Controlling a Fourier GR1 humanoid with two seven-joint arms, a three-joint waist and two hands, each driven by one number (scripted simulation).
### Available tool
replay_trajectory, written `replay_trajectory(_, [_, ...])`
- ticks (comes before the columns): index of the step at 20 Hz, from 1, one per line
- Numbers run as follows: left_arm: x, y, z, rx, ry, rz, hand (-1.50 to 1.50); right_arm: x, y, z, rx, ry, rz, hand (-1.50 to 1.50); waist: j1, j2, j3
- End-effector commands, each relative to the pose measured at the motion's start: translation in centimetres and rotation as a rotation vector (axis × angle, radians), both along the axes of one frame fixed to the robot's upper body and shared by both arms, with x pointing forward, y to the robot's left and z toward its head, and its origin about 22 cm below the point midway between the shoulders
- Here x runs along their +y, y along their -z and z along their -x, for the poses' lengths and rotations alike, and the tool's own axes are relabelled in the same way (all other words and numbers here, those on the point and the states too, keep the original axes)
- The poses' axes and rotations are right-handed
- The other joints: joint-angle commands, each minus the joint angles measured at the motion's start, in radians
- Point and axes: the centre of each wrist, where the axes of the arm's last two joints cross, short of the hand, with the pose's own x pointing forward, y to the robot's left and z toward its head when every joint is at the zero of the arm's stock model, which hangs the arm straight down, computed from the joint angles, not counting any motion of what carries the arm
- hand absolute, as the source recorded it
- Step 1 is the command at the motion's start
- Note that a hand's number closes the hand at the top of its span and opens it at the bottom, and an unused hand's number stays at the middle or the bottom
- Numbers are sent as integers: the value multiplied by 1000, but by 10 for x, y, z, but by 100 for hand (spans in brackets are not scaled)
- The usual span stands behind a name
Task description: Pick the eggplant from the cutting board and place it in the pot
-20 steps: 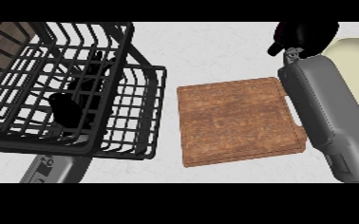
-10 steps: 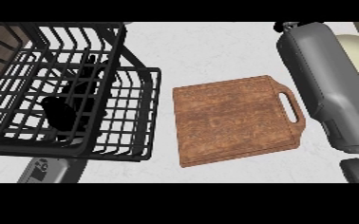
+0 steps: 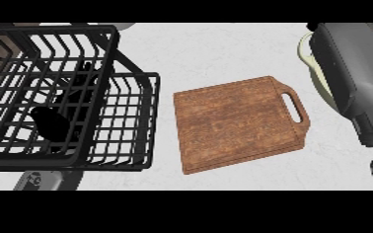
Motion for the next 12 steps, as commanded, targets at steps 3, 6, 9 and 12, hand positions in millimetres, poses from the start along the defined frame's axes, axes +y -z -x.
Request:
replay_trajectory(3, [-7,29,20,54,92,-44,0,-35,20,4,-63,134,-42,150,-26,0,-14])
replay_trajectory(6, [4,24,23,52,94,-33,0,-73,33,14,-47,155,-44,150,-28,-1,-14])
replay_trajectory(9, [-4,31,28,55,86,-37,0,-90,35,18,-39,133,-88,150,-41,-7,-14])
replay_trajectory(12, [1,40,21,50,59,-48,0,-109,44,26,-38,114,-156,150,-46,-4,-14])
